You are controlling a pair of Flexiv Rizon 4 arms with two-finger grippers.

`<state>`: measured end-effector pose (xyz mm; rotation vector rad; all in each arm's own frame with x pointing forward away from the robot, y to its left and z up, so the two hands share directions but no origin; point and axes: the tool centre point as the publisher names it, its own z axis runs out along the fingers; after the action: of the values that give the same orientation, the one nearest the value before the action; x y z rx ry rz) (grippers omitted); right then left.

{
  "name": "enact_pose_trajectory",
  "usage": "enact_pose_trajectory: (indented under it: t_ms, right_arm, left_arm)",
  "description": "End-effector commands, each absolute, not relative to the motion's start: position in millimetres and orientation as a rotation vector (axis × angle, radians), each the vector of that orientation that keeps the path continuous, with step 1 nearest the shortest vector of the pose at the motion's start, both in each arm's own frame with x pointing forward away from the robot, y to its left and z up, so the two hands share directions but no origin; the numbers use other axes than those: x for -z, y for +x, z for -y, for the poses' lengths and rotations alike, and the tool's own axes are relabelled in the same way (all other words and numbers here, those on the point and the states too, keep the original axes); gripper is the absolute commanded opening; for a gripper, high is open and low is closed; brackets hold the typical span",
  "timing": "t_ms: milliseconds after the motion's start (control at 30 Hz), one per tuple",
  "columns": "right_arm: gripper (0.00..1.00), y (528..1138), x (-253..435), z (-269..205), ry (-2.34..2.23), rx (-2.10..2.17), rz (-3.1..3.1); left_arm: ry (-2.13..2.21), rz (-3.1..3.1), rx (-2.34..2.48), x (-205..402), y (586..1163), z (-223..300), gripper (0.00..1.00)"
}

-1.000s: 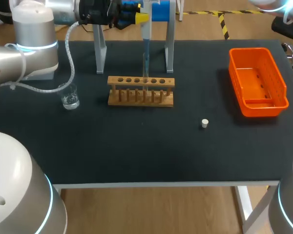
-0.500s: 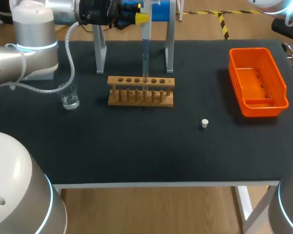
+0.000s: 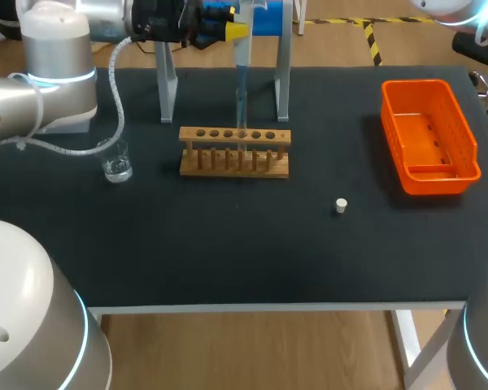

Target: Invert the test tube, pick up the pipette, mount the tip to pipette, aspirate from beaker and dispense into the tube, eject the tip, return the pipette, and cap with the stopper.

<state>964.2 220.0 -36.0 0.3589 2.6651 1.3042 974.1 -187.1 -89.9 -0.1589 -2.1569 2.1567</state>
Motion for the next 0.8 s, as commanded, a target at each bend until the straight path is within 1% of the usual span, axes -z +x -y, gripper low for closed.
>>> enact_pose_trajectory:
  t_ms: [33, 267, 467, 733, 767, 800]
  right_arm:
    - [0.00, 965, 42, -222, 0.362, -1.295, -2.675]
    - [0.00, 967, 41, -223, 0.361, -1.295, -2.680]
    - [0.00, 966, 21, -219, 0.322, -1.331, -2.625]
    - [0.00, 964, 0, -194, 0.258, -1.328, -2.555]
    - [0.07, 963, -1, -189, 0.253, -1.323, -2.548]
    - [0.33, 963, -2, -184, 0.254, -1.310, -2.543]
  left_arm:
    - [-0.162, 2.154, -2.158, 85, 976, 187, 0.00]
    - [-0.162, 2.154, -2.158, 85, 976, 187, 0.00]
    - [-0.162, 2.154, -2.158, 85, 976, 187, 0.00]
    - [-0.162, 2.154, -2.158, 85, 976, 187, 0.00]
    - [-0.162, 2.154, -2.158, 85, 976, 187, 0.00]
    - [-0.162, 2.154, -2.158, 85, 976, 187, 0.00]
